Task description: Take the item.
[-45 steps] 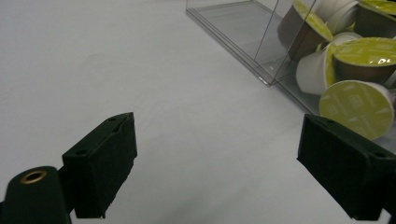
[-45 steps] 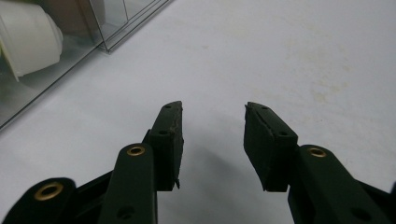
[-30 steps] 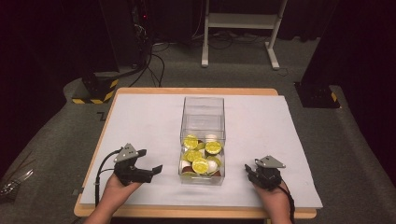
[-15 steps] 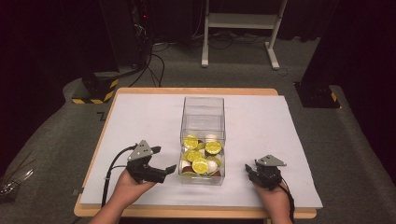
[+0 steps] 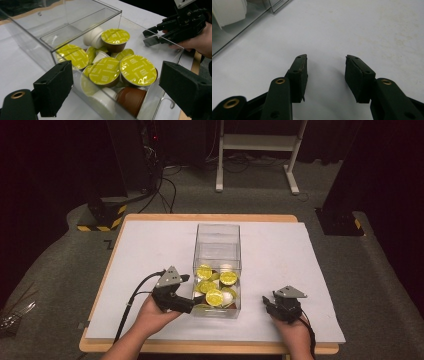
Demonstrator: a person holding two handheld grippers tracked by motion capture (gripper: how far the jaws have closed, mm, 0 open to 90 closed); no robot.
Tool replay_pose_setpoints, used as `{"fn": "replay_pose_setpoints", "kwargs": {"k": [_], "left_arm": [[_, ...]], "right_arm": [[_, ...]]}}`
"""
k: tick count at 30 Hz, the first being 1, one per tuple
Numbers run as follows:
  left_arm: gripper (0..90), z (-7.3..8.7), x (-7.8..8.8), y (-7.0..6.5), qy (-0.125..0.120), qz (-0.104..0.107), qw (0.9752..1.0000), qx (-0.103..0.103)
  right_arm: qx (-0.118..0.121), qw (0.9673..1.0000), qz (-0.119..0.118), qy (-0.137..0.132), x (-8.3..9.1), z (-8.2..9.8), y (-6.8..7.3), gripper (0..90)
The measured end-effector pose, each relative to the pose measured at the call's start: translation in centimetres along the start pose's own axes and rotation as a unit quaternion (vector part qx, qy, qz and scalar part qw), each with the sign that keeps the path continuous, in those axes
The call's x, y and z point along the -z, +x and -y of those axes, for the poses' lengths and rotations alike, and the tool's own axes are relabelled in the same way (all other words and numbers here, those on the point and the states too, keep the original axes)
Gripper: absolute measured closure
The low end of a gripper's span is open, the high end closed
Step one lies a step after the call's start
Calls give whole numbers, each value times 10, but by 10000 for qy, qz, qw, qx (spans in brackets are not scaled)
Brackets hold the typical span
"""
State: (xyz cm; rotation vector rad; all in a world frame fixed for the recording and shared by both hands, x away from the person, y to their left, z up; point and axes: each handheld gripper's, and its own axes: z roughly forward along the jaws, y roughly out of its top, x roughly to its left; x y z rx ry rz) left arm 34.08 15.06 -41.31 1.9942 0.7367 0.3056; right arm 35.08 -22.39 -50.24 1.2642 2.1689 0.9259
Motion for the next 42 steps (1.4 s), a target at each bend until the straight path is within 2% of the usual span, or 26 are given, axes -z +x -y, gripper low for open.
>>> {"fn": "replay_pose_setpoints", "kwargs": {"k": [8, 16, 27, 30, 33, 42], "left_arm": [[119, -12, -22, -12, 155, 127, 9997, -121], [121, -18, -33, -16, 191, 143, 9996, -170], [144, -19, -45, -20, 272, 54, 9993, -234], [152, -19, -48, -21, 294, -28, 9992, -274], [158, -18, -52, -23, 417, -100, 9986, -305], [166, -17, -60, -25, 662, -112, 9972, -336]], "right_arm": [[11, 10000, -25, 1, 0, 0, 0, 523], [14, 10000, -50, 2, 0, 0, 0, 520], [30, 10000, -75, -5, 0, 0, 0, 517], [25, 10000, -82, -4, 0, 0, 0, 516], [49, 9999, -93, -13, 0, 0, 0, 514], [43, 9999, -97, -8, 0, 0, 0, 513]]}}
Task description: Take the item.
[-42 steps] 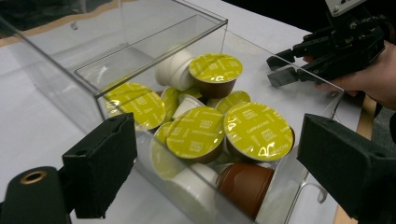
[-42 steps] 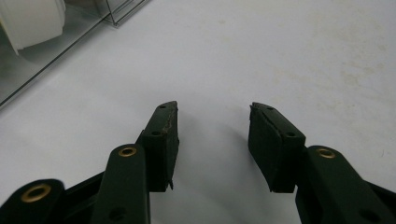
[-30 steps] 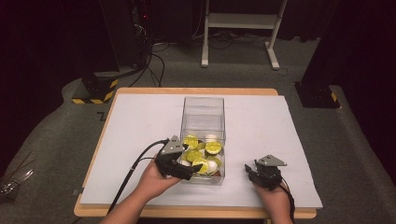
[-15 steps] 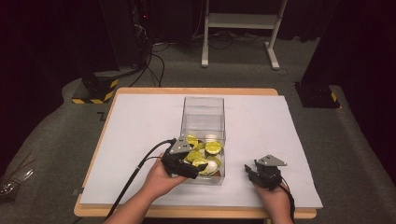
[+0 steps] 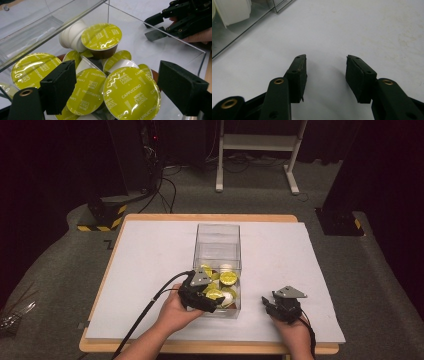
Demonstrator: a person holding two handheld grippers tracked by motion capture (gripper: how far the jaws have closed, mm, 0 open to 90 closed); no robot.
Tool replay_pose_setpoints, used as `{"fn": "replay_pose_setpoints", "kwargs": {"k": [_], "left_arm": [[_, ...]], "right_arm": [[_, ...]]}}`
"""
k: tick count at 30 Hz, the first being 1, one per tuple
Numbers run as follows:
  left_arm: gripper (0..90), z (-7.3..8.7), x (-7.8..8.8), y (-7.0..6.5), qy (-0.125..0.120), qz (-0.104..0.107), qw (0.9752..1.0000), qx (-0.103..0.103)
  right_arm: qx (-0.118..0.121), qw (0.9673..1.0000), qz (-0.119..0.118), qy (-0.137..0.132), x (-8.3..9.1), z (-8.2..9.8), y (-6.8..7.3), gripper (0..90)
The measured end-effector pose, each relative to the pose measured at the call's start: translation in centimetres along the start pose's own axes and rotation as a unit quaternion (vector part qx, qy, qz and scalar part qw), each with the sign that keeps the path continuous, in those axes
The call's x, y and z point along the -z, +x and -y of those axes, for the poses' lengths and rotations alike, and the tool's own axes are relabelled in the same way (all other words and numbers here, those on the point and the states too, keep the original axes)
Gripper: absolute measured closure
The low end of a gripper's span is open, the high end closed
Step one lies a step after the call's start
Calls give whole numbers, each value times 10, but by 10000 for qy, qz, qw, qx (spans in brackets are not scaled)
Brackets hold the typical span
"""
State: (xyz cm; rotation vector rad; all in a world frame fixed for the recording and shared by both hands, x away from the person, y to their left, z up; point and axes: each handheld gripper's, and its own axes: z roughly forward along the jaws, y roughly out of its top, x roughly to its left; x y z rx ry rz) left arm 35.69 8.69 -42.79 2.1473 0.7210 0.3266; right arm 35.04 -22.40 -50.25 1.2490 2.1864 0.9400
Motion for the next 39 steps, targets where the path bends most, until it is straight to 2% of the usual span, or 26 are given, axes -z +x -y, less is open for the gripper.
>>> {"fn": "replay_pose_setpoints", "kwargs": {"k": [7, 16, 19, 24, 27, 35, 39], "left_arm": [[176, 1, -4, -2, 131, -12, 9999, -37], [198, 2, -1, -2, 103, -7, 9999, -72], [200, 2, 1, -2, 87, 61, 9999, -34], [171, 1, 2, -2, 27, 67, 10000, -11], [155, 0, 0, -4, 101, 134, 9999, -34], [166, 1, -4, -3, 228, 60, 9997, -69], [174, 2, -4, -3, 204, 46, 9998, -78]], "right_arm": [[-5, 10000, -4, 2, 0, 0, 0, 512], [-7, 10000, -8, -3, 0, 0, 0, 513], [-8, 10000, -9, -4, 0, 0, 0, 513], [-8, 10000, -10, -4, 0, 0, 0, 513], [-10, 10000, -10, -3, 0, 0, 0, 513], [-8, 10000, -13, -5, 0, 0, 0, 513], [-8, 10000, -23, -6, 0, 0, 0, 512]]}}
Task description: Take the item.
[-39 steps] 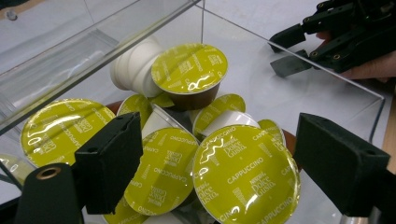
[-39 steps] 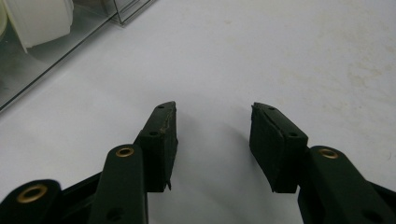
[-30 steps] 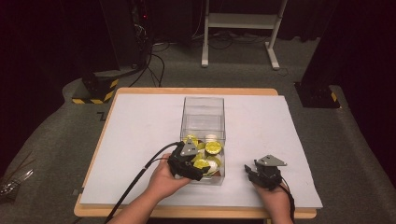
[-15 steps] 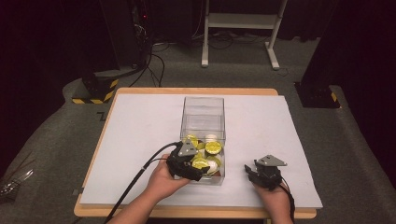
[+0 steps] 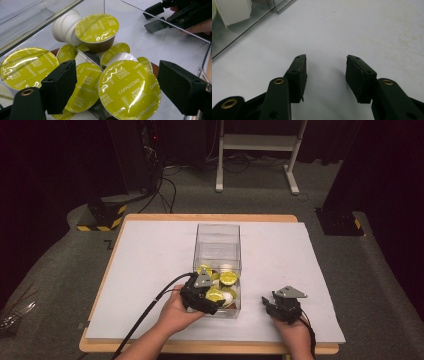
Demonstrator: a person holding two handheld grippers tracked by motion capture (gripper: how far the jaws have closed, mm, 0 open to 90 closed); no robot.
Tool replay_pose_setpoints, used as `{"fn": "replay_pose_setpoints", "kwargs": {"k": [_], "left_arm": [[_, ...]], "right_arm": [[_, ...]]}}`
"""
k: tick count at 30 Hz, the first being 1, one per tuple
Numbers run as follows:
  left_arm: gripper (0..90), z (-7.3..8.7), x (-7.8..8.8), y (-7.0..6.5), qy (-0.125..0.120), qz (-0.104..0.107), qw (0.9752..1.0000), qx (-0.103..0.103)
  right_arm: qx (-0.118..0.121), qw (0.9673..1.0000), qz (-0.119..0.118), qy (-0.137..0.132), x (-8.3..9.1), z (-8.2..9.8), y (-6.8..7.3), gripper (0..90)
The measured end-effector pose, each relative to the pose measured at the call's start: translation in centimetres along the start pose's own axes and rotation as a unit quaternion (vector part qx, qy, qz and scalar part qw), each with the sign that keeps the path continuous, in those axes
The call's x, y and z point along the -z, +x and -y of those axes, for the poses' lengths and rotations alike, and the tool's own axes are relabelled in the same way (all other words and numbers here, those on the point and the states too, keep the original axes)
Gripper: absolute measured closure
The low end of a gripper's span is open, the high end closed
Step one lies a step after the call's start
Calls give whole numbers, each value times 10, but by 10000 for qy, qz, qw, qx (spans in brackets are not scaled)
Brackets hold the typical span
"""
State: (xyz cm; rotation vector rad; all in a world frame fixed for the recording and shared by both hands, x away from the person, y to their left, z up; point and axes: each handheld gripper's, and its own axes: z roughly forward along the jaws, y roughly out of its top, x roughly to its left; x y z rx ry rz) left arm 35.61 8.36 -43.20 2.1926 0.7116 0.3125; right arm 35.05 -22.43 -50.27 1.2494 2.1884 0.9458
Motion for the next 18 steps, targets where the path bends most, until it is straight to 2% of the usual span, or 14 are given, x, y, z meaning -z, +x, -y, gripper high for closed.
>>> {"fn": "replay_pose_setpoints", "kwargs": {"k": [9, 18], "left_arm": [[242, 3, 3, -1, -96, 65, 9999, -25], [365, 7, 7, -1, -167, 212, 9996, -87]], "right_arm": [[5, 10000, -13, -6, 0, 0, 0, 509], [9, 10000, -21, -10, 0, 0, 0, 508]]}}
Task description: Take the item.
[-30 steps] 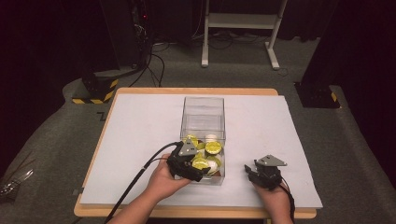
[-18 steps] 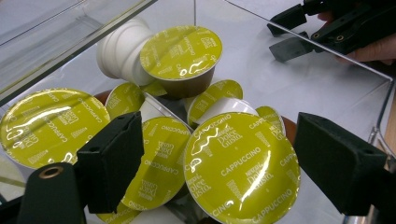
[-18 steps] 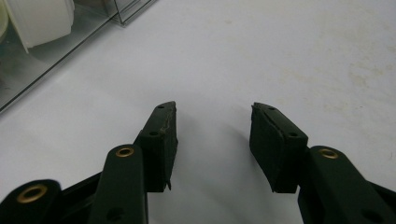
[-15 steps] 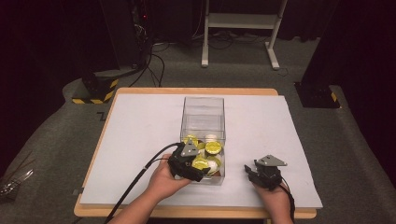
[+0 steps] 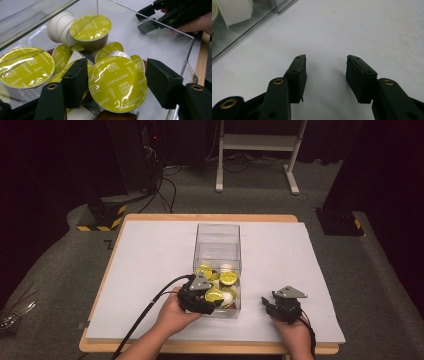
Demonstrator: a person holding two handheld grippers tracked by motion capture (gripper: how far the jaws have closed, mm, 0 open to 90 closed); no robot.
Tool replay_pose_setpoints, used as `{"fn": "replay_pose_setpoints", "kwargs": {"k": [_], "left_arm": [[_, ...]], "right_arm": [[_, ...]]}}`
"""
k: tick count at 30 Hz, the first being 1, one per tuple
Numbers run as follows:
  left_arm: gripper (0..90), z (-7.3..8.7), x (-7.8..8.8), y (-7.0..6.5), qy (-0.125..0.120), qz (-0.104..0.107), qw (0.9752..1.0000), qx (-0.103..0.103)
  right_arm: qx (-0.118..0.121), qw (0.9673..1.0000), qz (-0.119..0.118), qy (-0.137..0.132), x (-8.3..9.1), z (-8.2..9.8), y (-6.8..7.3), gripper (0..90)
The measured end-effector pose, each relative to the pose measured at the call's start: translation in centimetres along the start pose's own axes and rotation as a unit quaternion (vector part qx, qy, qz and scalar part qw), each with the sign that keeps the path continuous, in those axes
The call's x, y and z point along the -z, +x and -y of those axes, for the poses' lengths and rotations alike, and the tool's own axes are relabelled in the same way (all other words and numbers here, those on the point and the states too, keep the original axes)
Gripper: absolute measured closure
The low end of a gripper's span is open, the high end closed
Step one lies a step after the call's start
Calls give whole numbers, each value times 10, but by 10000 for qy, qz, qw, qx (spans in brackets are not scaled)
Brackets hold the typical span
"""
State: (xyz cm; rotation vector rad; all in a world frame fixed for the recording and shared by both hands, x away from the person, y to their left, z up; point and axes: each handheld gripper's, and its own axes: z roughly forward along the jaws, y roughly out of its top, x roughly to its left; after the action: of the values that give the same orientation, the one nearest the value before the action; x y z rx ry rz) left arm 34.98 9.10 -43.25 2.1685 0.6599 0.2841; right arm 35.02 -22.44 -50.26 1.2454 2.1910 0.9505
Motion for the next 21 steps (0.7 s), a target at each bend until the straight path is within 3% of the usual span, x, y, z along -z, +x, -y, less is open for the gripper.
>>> {"fn": "replay_pose_setpoints", "kwargs": {"k": [21], "left_arm": [[381, 1, 5, 2, -236, 28, 9997, 103]], "right_arm": [[-15, 10000, -11, -16, 0, 0, -1, 508]]}}
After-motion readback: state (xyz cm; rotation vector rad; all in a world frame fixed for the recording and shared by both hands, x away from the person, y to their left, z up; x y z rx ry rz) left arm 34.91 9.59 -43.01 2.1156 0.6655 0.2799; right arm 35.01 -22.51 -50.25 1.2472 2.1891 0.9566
